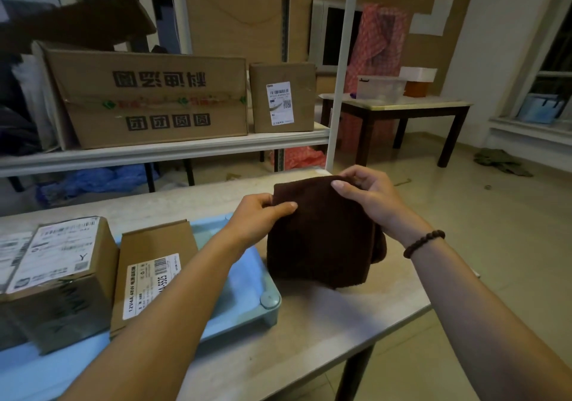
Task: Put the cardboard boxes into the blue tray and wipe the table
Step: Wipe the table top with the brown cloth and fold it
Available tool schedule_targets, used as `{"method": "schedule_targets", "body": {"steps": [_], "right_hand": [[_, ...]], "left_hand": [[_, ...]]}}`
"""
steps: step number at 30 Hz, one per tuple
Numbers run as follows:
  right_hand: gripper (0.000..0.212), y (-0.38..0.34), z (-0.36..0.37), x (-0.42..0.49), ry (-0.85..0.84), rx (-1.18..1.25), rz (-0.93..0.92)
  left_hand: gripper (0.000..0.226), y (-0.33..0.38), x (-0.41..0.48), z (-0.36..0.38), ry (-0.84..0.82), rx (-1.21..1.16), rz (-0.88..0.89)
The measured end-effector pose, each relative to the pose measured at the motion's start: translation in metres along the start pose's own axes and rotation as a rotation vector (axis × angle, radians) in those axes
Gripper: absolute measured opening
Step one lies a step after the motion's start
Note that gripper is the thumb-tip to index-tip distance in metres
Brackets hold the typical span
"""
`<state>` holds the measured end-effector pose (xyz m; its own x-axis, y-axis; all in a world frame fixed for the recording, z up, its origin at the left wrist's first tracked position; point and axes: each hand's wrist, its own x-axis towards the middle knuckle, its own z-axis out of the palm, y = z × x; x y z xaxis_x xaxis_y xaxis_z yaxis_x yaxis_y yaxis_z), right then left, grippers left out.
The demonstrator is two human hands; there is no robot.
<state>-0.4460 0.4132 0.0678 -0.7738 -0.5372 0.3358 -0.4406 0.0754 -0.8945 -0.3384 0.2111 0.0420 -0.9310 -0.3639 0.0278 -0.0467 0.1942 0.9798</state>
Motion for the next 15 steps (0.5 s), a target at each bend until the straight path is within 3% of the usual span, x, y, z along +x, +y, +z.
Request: {"method": "schedule_targets", "body": {"steps": [3, 7, 9, 12, 15], "right_hand": [[0.004, -0.002, -0.004, 0.000, -0.005, 0.056, 0.025], [0.013, -0.007, -0.009, -0.001, -0.076, 0.149, 0.039], [0.016, -0.009, -0.014, -0.001, -0.101, 0.189, 0.023], [0.018, -0.011, -0.018, 0.000, -0.107, 0.190, 0.023], [0.017, -0.011, -0.023, -0.002, -0.093, 0.228, 0.042]], "left_hand": [[0.020, 0.015, -0.007, 0.003, -0.058, -0.312, -0.101], [0.072, 0.033, -0.018, 0.006, -0.369, -0.671, -0.343], [0.087, 0.033, -0.018, 0.009, -0.490, -0.737, -0.463], [0.060, 0.035, -0.015, 0.016, -0.442, -0.720, -0.490], [0.027, 0.047, -0.023, 0.025, -0.357, -0.654, -0.362]]}}
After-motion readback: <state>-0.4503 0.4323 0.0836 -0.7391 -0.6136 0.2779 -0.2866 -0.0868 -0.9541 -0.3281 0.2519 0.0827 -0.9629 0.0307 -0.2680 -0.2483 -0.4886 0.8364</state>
